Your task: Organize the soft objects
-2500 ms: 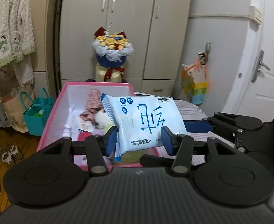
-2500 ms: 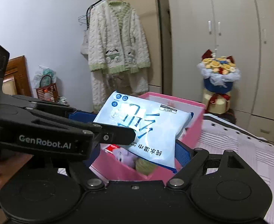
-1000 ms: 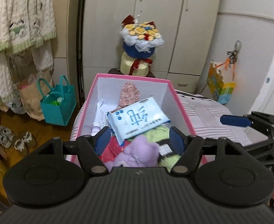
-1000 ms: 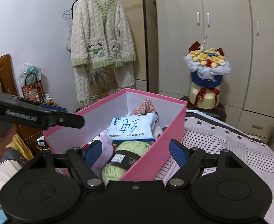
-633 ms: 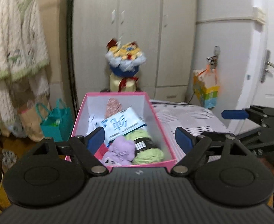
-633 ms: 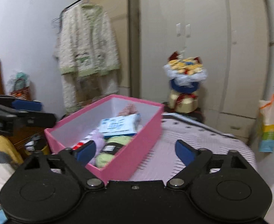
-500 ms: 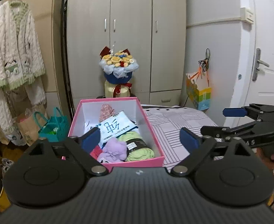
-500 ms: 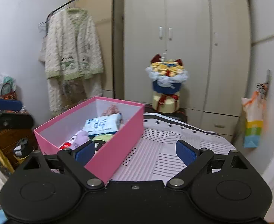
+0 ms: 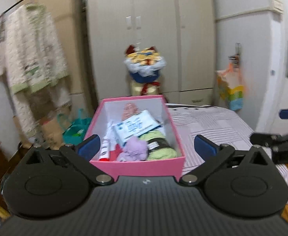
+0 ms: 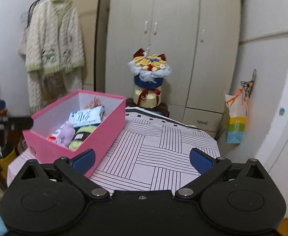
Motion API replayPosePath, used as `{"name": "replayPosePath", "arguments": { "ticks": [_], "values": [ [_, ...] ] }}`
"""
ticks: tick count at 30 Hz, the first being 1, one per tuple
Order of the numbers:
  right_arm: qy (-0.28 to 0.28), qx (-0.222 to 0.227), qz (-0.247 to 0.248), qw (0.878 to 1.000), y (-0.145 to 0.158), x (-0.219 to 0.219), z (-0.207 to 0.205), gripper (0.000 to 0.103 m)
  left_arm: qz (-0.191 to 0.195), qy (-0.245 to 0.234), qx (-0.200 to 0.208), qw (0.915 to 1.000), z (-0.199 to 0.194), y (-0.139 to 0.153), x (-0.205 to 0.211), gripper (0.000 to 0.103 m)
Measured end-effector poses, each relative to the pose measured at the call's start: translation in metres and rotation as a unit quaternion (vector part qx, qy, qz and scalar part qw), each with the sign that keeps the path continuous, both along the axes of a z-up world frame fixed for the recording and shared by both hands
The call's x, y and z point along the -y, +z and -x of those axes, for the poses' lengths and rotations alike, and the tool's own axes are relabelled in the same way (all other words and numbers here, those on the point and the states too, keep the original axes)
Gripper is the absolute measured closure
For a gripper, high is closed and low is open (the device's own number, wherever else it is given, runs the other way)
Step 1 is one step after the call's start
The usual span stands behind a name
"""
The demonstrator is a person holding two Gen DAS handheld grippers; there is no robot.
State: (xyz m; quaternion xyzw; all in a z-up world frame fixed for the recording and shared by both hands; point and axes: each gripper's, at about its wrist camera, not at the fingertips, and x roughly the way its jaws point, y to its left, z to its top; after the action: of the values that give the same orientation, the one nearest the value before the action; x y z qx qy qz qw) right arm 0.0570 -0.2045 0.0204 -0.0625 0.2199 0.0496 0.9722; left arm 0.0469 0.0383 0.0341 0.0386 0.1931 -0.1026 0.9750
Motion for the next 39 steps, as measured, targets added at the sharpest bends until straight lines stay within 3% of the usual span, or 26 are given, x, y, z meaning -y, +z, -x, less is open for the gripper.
{"name": "replayPosePath", "arguments": {
  "ticks": [5, 11, 18, 39],
  "values": [
    [-0.015, 0.005, -0.052, 0.999, -0.009, 0.009, 0.013, 0.0, 0.018, 0.027, 0.017, 0.9993, 0.009, -0.012, 0.002, 0.0],
    [-0.013, 0.002, -0.074, 0.997, -0.009, 0.008, 0.02, 0.0, 0.034, 0.032, 0.015, 0.9988, 0.007, -0.017, 0.006, 0.0],
    [-0.028, 0.021, -0.045, 0.998, -0.004, -0.002, 0.03, 0.0, 0.026, 0.04, 0.008, 0.9988, 0.006, -0.02, 0.012, 0.0],
    [-0.07, 0.029, -0.029, 0.997, -0.015, 0.001, 0.045, 0.0, 0.012, 0.045, -0.012, 0.9988, 0.005, -0.04, 0.018, 0.0]
  ]
}}
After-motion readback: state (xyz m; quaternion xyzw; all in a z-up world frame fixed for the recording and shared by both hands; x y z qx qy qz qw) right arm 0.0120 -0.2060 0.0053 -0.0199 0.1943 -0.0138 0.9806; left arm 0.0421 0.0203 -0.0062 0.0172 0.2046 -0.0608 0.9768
